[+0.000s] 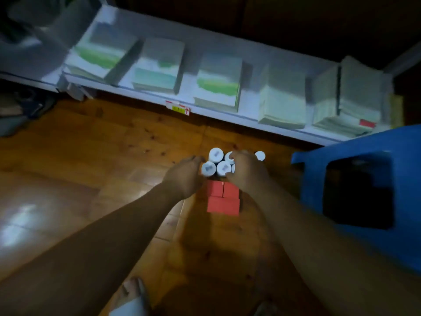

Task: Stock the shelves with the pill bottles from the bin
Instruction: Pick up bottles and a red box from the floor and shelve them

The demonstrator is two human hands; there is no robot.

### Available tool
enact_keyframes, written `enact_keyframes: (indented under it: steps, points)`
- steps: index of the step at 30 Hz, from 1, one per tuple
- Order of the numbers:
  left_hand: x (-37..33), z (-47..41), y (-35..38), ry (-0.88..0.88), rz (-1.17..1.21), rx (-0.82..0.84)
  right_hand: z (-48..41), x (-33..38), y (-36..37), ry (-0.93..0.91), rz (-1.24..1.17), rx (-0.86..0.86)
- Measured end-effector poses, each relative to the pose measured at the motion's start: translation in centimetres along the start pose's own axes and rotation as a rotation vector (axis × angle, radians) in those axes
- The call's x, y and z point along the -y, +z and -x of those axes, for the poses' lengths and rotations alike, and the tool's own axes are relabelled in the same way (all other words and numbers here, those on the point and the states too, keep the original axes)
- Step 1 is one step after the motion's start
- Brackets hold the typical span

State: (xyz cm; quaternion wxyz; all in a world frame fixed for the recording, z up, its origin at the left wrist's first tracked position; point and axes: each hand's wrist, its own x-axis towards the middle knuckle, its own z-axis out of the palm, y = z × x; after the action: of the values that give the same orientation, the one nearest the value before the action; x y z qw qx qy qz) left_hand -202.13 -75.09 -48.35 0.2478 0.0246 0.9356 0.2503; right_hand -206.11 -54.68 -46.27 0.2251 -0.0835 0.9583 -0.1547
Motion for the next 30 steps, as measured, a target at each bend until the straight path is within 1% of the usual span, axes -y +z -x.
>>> enact_keyframes:
  steps: [4, 8, 12, 15, 18, 20, 22, 24, 27, 30]
  points:
    - [3.7, -6.1, 6.4, 0.028, 0.022, -0.022, -5.5, -4.2, 6.8, -0.047, 0.145, -0.006]
    - [5.3, -9.6, 9.7, 0.045, 0.101, -0.105, -9.0, -5.8, 11.0, -0.127, 0.235, -0.073]
    - [5.6, -10.9, 10.6, 0.044, 0.205, -0.18, -9.7, -6.3, 12.2, -0.186, 0.259, -0.134]
    - [5.5, -9.9, 9.6, 0.065, 0.302, -0.215, -8.6, -6.4, 10.6, -0.205, 0.147, -0.165]
    - [4.3, -8.3, 5.8, 0.087, 0.499, -0.306, -7.1, -5.1, 5.9, -0.192, 0.014, -0.143]
    - [2.6, -6.9, 1.4, 0.093, 0.649, -0.376, -5.6, -3.4, 0.8, -0.188, -0.147, -0.145]
    - [0.0, -5.0, -4.3, 0.096, 0.799, -0.403, -3.5, -1.1, -5.7, -0.169, -0.35, -0.142]
    - [-3.9, -2.6, -10.9, 0.112, 0.948, -0.394, -1.4, 1.4, -12.8, -0.2, -0.524, -0.155]
    - [-11.1, 1.8, -21.5, 0.164, 1.151, -0.381, 2.4, 5.7, -23.9, -0.259, -0.785, -0.245]
    - [-19.1, 7.0, -31.9, 0.252, 1.268, -0.356, 7.4, 10.0, -35.3, -0.262, -1.026, -0.342]
